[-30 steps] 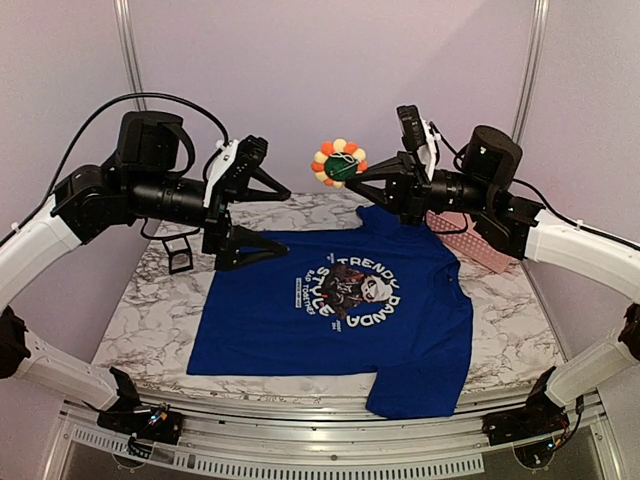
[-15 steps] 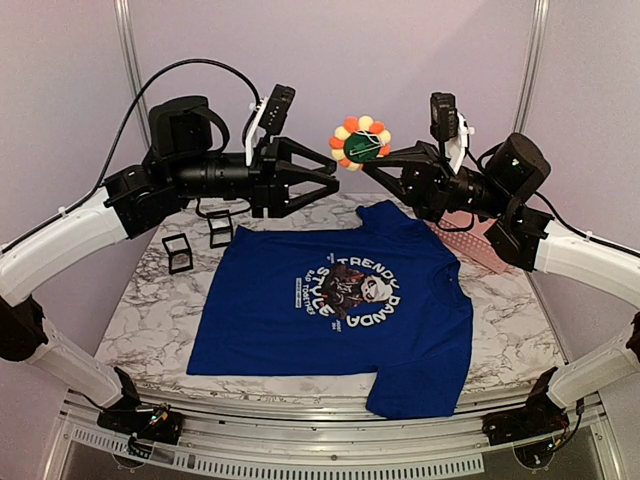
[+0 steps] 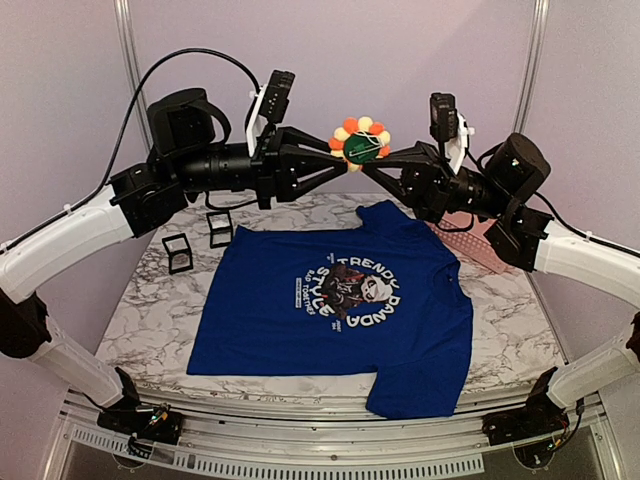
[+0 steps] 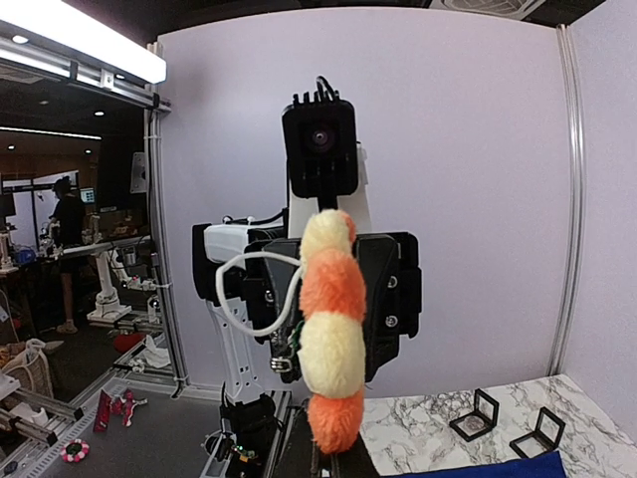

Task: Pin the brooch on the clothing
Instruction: Pass from the right arm to the left, then pass from the left arm to the right

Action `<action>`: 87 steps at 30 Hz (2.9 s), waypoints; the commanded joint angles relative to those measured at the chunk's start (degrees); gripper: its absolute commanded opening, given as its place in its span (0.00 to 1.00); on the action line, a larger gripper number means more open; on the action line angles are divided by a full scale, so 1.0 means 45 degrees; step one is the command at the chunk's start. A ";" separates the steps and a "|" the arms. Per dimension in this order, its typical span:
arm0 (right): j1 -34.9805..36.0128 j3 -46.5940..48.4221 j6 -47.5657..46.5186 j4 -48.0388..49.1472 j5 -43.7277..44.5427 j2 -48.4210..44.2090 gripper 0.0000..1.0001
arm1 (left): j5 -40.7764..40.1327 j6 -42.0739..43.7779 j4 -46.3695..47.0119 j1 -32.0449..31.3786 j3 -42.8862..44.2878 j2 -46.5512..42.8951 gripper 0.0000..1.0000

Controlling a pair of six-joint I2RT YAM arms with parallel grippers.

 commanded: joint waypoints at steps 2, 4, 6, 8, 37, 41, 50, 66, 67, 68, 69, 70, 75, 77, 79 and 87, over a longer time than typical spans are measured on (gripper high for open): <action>0.0159 0.0176 -0.0071 -0.0150 -0.0164 -0.0113 0.00 | 0.0057 0.0225 0.0087 -0.0338 0.0318 0.0237 0.20; 0.0150 0.0285 -0.0170 -0.0506 -0.0219 -0.0072 0.00 | 0.0048 0.0275 0.0026 -0.0369 0.0351 0.0235 0.09; 0.0143 0.0348 -0.0328 -0.0862 -0.0232 -0.0087 0.00 | 0.0085 0.0525 -0.0131 -0.0370 0.0371 0.0162 0.00; 0.0155 0.0404 -0.0560 -0.1520 -0.0232 -0.0205 0.04 | -0.0073 0.0870 -0.0819 -0.0352 0.0344 -0.0002 0.00; 0.0505 0.4606 -0.7831 -1.3541 0.1190 0.1170 0.67 | -0.6310 0.7742 -1.3407 -0.1132 0.4043 0.1335 0.00; 0.0532 0.4249 -0.7680 -1.2759 0.0268 0.1417 0.64 | -0.6130 0.7761 -1.3474 -0.1152 0.4002 0.1337 0.00; 0.0559 0.4043 -0.7203 -1.2100 -0.0034 0.1959 0.50 | -0.5887 0.7831 -1.3399 -0.1167 0.3985 0.1361 0.00; 0.0640 0.4091 -0.7123 -1.2410 0.0546 0.2587 0.09 | -0.5815 0.7750 -1.3205 -0.1142 0.3916 0.1270 0.00; 0.0634 0.4092 -0.7125 -1.2518 0.0687 0.2573 0.06 | -0.5806 0.7706 -1.3178 -0.1133 0.3899 0.1262 0.00; 0.0631 0.4107 -0.7125 -1.2590 0.0755 0.2554 0.02 | -0.5803 0.7662 -1.3152 -0.1142 0.3870 0.1239 0.00; 0.0623 0.4101 -0.7125 -1.2597 0.0771 0.2546 0.00 | -0.5788 0.7605 -1.3110 -0.1128 0.3833 0.1221 0.00; 0.0637 0.4093 -0.7110 -1.2571 0.0763 0.2523 0.00 | -0.5759 0.7546 -1.3068 -0.1127 0.3779 0.1185 0.00; 0.0577 0.3964 -0.6548 -1.1997 0.1155 0.2388 0.00 | -0.5388 0.6849 -1.2671 -0.0980 0.3370 0.0925 0.30; 0.0424 0.3739 -0.5859 -1.1375 0.1164 0.2218 0.00 | -0.4883 0.6497 -1.2348 -0.0769 0.2940 0.0644 0.67; 0.0215 0.3436 -0.5124 -1.0354 0.0950 0.1895 0.00 | -0.4395 0.5888 -1.1576 -0.0411 0.2014 0.0054 0.78; 0.0045 0.2060 -0.1779 -0.6013 0.0479 0.0689 0.00 | -0.2424 0.2706 -0.1339 0.0454 -0.4769 -0.3422 0.99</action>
